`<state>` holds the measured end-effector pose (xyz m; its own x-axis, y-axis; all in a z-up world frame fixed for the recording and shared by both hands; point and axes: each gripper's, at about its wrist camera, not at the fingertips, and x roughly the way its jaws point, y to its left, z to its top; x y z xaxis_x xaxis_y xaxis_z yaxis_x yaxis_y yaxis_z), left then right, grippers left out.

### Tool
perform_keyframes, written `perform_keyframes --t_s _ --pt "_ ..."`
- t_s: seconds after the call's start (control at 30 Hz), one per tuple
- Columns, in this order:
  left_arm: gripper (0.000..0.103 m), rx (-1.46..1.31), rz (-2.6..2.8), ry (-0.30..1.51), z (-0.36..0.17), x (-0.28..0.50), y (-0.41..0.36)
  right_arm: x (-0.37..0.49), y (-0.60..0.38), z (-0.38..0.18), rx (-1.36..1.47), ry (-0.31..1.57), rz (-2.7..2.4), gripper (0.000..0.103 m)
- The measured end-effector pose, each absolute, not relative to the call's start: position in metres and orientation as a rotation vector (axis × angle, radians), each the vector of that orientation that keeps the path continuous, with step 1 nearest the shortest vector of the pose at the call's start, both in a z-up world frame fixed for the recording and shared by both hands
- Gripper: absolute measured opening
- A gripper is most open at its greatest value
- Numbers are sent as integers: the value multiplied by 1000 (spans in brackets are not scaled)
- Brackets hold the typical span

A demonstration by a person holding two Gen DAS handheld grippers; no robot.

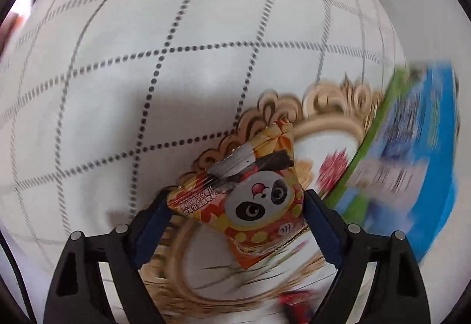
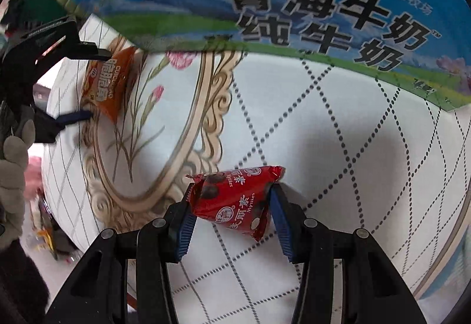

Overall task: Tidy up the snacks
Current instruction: 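Grasp the panda-print bag with left tool while right tool grasps red candy packet, then carry both packets into the cardboard box and open both tools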

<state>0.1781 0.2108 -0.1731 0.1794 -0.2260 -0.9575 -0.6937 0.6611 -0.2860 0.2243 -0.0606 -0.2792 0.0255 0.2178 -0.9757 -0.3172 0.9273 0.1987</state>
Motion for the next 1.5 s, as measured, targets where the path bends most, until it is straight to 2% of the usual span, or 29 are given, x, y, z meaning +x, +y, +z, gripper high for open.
perform_keyframes --t_s 0.2,0.4,0.53,0.6,0.63,0.93,1.13,1.3,1.5 --pt "88 -377 227 1559 -178 156 153 207 -61 -279 -161 1506 440 50" --pt "88 -623 276 1499 -175 139 159 203 -61 -284 -131 1502 432 50" --pt "87 -551 302 1479 -180 144 149 202 -62 -285 -122 1493 432 50" --pt "66 -462 274 1485 -179 151 129 195 -69 -290 -123 1489 425 50" --pt "60 -403 246 1494 -178 149 114 195 -73 -288 -123 1484 417 50" --pt "60 -165 12 1560 -188 120 1 183 -115 -279 -132 1474 328 50" --pt "60 -52 32 1554 -199 126 -21 174 -131 -290 -129 1479 297 51" --pt "61 -41 37 1558 -194 123 -2 171 -136 -302 -119 1481 285 55" --pt "63 -32 43 1564 -207 128 -19 169 -124 -312 -159 1482 282 61"
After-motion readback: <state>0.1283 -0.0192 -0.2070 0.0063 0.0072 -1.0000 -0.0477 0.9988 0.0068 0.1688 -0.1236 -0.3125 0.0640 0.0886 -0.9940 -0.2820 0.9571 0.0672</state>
